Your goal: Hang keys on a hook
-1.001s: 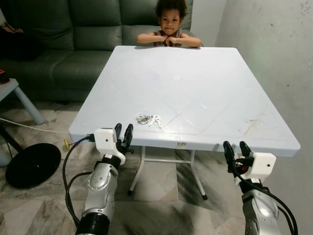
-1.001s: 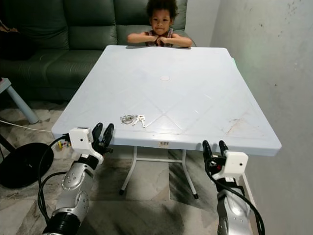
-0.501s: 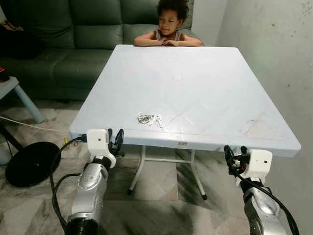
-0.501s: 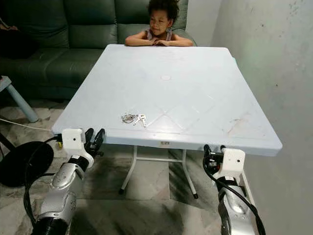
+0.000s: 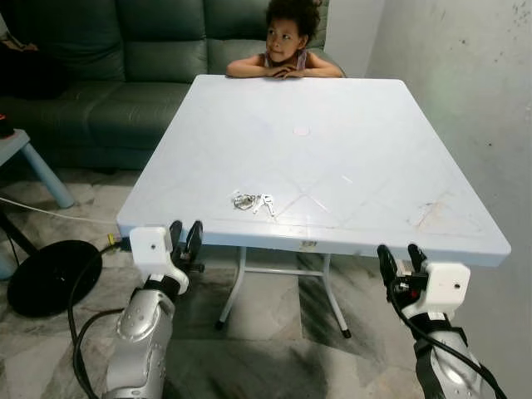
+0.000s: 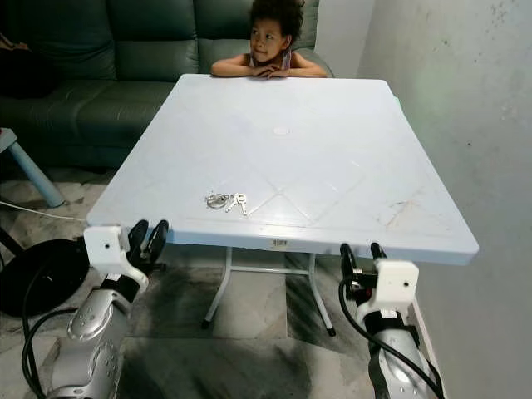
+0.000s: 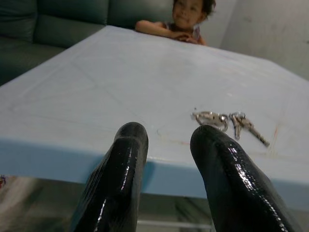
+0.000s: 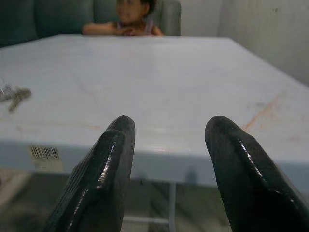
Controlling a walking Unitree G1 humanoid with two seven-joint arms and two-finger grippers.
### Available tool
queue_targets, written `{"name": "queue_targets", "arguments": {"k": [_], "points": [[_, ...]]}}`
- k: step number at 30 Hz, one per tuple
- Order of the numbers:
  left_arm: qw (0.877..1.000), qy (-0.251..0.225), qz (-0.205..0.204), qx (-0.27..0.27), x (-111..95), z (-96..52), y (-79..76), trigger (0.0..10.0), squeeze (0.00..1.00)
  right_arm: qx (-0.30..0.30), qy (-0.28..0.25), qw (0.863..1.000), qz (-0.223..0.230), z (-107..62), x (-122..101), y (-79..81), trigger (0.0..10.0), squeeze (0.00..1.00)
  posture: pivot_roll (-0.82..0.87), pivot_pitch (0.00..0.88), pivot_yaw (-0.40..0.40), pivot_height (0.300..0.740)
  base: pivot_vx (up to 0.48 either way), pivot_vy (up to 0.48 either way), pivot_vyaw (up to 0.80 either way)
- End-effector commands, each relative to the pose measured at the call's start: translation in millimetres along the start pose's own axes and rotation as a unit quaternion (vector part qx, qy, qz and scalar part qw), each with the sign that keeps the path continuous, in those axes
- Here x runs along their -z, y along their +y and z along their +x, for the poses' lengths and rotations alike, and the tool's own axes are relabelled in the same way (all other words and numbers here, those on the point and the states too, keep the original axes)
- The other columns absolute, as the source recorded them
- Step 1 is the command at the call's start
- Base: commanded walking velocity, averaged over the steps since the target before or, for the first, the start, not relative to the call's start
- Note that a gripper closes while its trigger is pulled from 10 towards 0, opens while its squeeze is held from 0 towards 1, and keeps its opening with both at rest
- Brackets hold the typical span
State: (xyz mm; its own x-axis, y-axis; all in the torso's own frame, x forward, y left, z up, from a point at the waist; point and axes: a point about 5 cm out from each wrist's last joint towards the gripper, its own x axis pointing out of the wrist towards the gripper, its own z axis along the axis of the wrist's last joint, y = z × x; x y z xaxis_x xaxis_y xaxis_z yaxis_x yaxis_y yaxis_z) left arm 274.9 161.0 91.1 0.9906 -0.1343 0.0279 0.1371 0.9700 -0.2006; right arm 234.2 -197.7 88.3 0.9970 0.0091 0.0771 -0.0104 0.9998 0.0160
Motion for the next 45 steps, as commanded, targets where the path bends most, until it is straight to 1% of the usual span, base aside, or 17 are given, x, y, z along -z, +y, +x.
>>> {"name": "queue_targets", "arguments": {"k": [1, 6, 10, 11, 14, 22, 28, 32, 34, 37, 39, 45], "points": [[1.000, -0.010, 0.001, 0.010, -7.1, 0.9, -3.2, 10.0, 0.00, -0.007, -0.020, 1.000, 0.004, 2.8, -10.4, 3.9, 10.0, 0.00, 0.06, 0.000, -0.017, 0.740, 0.000, 0.000, 0.00], [1.000, -0.004, -0.003, 0.019, -8.3, 4.1, -5.1, 10.0, 0.00, -0.011, -0.024, 1.000, 0.006, 6.1, -13.7, 4.6, 10.0, 0.00, 0.06, 0.000, -0.017, 0.740, 0.000, 0.073, 0.00], [1.000, -0.002, -0.007, 0.018, -8.1, 4.6, -5.9, 10.0, 0.00, -0.014, -0.030, 0.999, 0.009, 7.7, -18.4, 5.6, 10.0, 0.00, 0.06, 0.000, -0.019, 0.740, 0.000, 0.450, 0.00], [1.000, 0.001, -0.002, 0.020, -7.5, 5.0, -7.0, 10.0, 0.00, -0.014, -0.028, 0.999, 0.010, 7.7, -17.9, 5.8, 10.0, 0.00, 0.06, 0.000, -0.020, 0.740, 0.000, 0.480, 0.00], [1.000, 0.002, -0.010, 0.019, -6.1, 6.6, -8.5, 10.0, 0.00, -0.013, -0.014, 1.000, 0.006, 5.3, -9.7, 4.7, 10.0, 0.00, 0.06, 0.000, -0.021, 0.740, 0.000, 0.480, 0.00], [1.000, -0.001, -0.012, 0.021, -9.6, 12.6, -11.2, 10.0, 0.00, -0.014, -0.019, 1.000, 0.011, 9.6, -14.1, 6.6, 10.0, 0.00, 0.06, 0.000, -0.021, 0.740, 0.000, 0.480, 0.00], [1.000, -0.003, -0.011, 0.019, -11.6, 15.2, -10.5, 10.0, 0.00, -0.013, -0.023, 1.000, 0.011, 11.7, -16.2, 6.6, 10.0, 0.00, 0.06, 0.000, -0.019, 0.740, 0.000, 0.480, 0.00], [1.000, -0.001, -0.014, 0.007, -11.3, 15.9, -8.7, 10.0, 0.00, -0.013, -0.021, 1.000, 0.010, 11.2, -15.5, 6.4, 10.0, 0.00, 0.06, 0.000, -0.019, 0.740, 0.000, 0.448, 0.00], [1.000, 0.009, -0.002, 0.001, -8.6, 16.3, -8.0, 10.0, 0.00, -0.014, -0.021, 1.000, 0.010, 11.3, -15.6, 7.2, 10.0, 0.00, 0.06, 0.000, -0.019, 0.740, 0.000, 0.000, 0.00], [1.000, 0.021, 0.001, -0.003, -5.6, 16.9, -8.6, 10.0, 0.00, -0.015, -0.020, 1.000, 0.010, 11.7, -15.7, 7.2, 10.0, 0.00, 0.06, 0.000, -0.023, 0.740, 0.000, 0.000, 0.00], [0.999, 0.026, 0.023, 0.001, -3.9, 16.6, -9.0, 10.0, 0.00, -0.016, -0.021, 1.000, 0.009, 12.2, -16.4, 7.3, 10.0, 0.00, 0.06, 0.000, -0.023, 0.740, 0.000, 0.000, 0.00], [0.999, 0.034, 0.030, 0.003, -1.0, 16.7, -8.4, 10.0, 0.00, -0.023, -0.020, 1.000, 0.006, 13.5, -17.1, 7.6, 10.0, 0.00, 0.06, 0.000, -0.026, 0.740, 0.000, 0.000, 0.00]]}}
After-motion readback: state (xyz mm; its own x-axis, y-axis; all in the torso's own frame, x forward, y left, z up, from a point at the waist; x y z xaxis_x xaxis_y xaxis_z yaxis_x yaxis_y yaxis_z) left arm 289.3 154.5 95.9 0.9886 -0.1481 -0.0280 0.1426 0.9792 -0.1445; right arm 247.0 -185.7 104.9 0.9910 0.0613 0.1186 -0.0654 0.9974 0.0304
